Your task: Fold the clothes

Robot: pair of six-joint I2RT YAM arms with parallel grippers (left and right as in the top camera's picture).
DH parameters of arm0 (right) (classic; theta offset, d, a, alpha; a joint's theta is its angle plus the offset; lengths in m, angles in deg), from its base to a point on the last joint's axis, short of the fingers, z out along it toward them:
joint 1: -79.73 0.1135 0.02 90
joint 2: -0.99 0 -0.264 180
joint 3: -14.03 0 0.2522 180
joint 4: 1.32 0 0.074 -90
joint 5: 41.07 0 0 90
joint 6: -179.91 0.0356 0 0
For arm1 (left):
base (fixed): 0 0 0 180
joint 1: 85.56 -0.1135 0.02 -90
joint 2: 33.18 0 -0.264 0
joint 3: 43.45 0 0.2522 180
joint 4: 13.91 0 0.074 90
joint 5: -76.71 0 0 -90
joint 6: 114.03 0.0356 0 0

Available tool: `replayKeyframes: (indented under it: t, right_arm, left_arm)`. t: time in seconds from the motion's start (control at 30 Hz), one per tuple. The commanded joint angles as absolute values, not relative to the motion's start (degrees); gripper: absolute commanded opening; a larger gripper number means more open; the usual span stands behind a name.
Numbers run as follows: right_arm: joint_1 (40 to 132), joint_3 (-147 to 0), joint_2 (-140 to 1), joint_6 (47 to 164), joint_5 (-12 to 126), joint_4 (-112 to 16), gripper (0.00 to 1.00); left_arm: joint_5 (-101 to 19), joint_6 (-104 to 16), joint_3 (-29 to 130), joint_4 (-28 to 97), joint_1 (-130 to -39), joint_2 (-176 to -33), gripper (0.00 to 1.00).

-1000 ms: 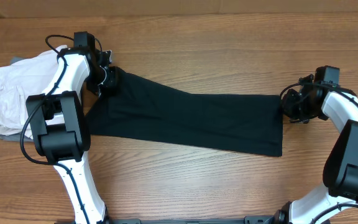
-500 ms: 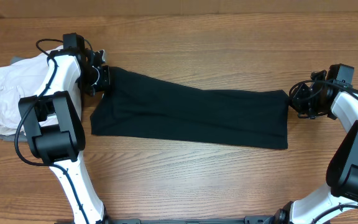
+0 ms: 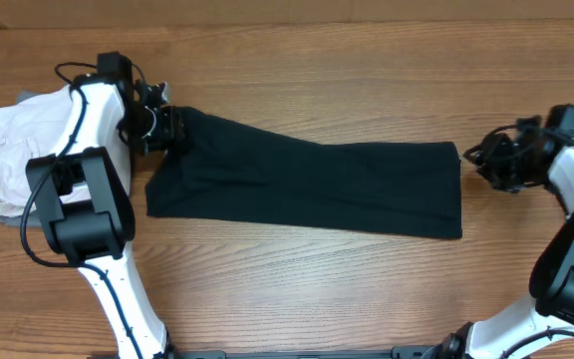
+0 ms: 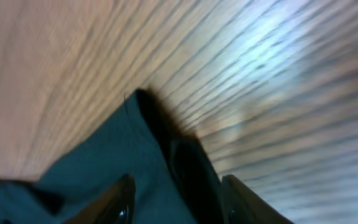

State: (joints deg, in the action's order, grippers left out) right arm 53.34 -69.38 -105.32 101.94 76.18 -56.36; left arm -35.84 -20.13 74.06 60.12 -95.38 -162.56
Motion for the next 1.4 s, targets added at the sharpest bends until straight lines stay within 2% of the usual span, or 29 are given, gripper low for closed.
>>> replayKeyframes:
  t: [0.0, 0.13, 0.2, 0.3, 0.33, 0.43, 0.67, 0.87, 0.97, 1.07, 1.17, 1.27, 1.37]
  right_arm:
    - [51.3, -72.8, -101.9, 102.1, 80.2, -59.6, 0.41]
    - [52.2, -72.7, -101.5, 102.0, 81.6, -68.7, 0.27]
    - [54.3, -71.8, -101.6, 101.8, 80.9, -71.9, 0.21]
    - [58.8, -70.0, -101.6, 101.7, 77.9, -72.1, 0.14]
    - [60.3, -69.2, -101.6, 101.9, 76.4, -71.1, 0.12]
    - [63.8, -66.6, -101.8, 105.2, 71.0, -68.2, 0.10]
    - [65.6, -58.1, -102.0, 111.3, 65.4, -61.5, 0.10]
    - [62.9, -52.4, -102.0, 115.4, 58.5, -55.1, 0.10]
    - [59.9, -52.9, -102.0, 116.6, 56.3, -56.1, 0.07]
    - [56.4, -56.7, -101.8, 114.7, 62.3, -59.3, 0.07]
    - [54.8, -61.4, -100.7, 106.0, 75.2, -61.5, 0.08]
    - [55.5, -64.8, -99.5, 100.7, 88.1, -61.6, 0.07]
    - [58.2, -65.4, -99.4, 100.4, 92.6, -59.0, 0.07]
  left_arm:
    - [-37.1, -17.1, 80.0, 63.3, -95.8, -157.4, 0.55]
    - [-37.3, -16.5, 81.5, 67.9, -93.2, -152.6, 0.52]
    - [-37.3, -16.5, 81.4, 69.8, -90.5, -151.9, 0.45]
    - [-37.0, -16.7, 79.1, 70.0, -85.7, -152.0, 0.21]
    - [-36.6, -16.7, 77.5, 69.5, -83.9, -152.0, 0.15]
    - [-35.3, -16.8, 70.4, 66.2, -79.3, -152.2, 0.08]
    - [-30.7, -19.4, 50.6, 53.5, -75.3, -152.2, 0.09]
    - [-25.7, -20.5, 41.3, 47.3, -78.5, -152.2, 0.09]
    - [-24.0, -20.4, 40.3, 47.7, -81.4, -152.2, 0.08]
    - [-24.7, -20.4, 40.3, 47.8, -84.6, -152.2, 0.08]
    - [-28.4, -20.4, 40.3, 47.7, -86.5, -152.2, 0.08]
    - [-29.4, -20.4, 40.3, 47.4, -86.9, -152.2, 0.08]
    - [-29.5, -20.4, 40.3, 46.9, -86.8, -152.2, 0.08]
